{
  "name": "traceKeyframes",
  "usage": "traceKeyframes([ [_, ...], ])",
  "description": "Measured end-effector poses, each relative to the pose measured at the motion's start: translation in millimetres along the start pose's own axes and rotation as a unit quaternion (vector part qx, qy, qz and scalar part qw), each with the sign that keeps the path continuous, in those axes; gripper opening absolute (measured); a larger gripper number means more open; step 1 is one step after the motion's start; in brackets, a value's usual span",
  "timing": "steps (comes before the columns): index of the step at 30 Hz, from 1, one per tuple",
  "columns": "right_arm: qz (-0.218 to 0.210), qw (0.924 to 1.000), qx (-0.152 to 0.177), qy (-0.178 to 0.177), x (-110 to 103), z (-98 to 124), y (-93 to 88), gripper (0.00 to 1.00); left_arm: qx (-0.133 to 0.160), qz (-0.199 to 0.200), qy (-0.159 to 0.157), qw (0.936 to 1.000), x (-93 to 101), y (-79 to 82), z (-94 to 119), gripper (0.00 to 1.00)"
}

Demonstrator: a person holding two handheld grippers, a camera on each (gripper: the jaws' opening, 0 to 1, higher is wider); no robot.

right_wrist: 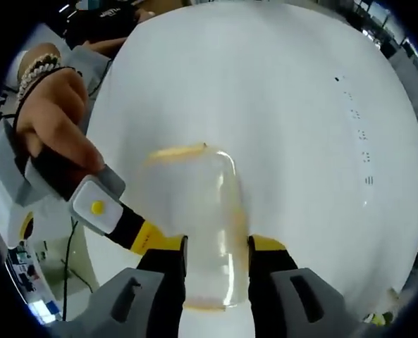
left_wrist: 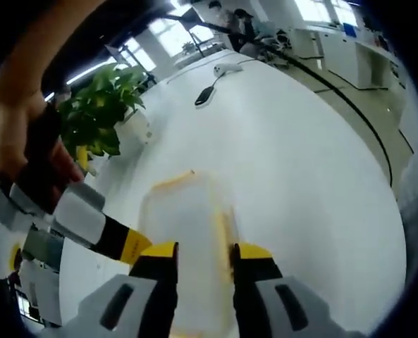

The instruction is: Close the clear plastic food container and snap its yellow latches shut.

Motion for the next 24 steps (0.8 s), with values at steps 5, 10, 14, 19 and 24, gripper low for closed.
traceKeyframes([
  [5, -0.031, 0.9988, 0.021, -0.03, -3.8, 1.8, -3.5, 0.31, 0.002, -0.003, 0.008, 1.0, 2.0, 1.8, 0.7, 0.24],
  [10, -0.071, 0.9935, 0.052, -0.073, -5.2, 4.0, -8.2, 0.33, 0.008, 0.01, 0.0, 0.9999, 0.3, 2.1, 2.3, 0.24],
  [14, -0.096, 0.9875, 0.081, -0.095, -6.6, 4.8, -12.2, 0.34, 0.011, 0.013, -0.009, 0.9998, 6.4, 2.0, 2.2, 0.33],
  [19, -0.123, 0.9769, 0.106, -0.138, -7.4, 7.2, -16.2, 0.38, -0.01, -0.026, 0.017, 0.9995, 14.5, -0.4, 0.5, 0.43],
  [24, -0.21, 0.9441, 0.2, -0.157, -6.3, 19.9, -26.9, 0.37, 0.017, -0.009, 0.031, 0.9993, 16.2, -7.0, 19.7, 0.48],
])
Point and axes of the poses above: the point that each gripper's makers call its tool centre point, and the gripper's own axes: z roughly backward along the fingers, x roughly to its right, y roughly out of its top, the point moved 3 cm from there along z, roughly backward along the fingers, and after that the axes turned 13 degrees about -x, right-handed, at the moved point
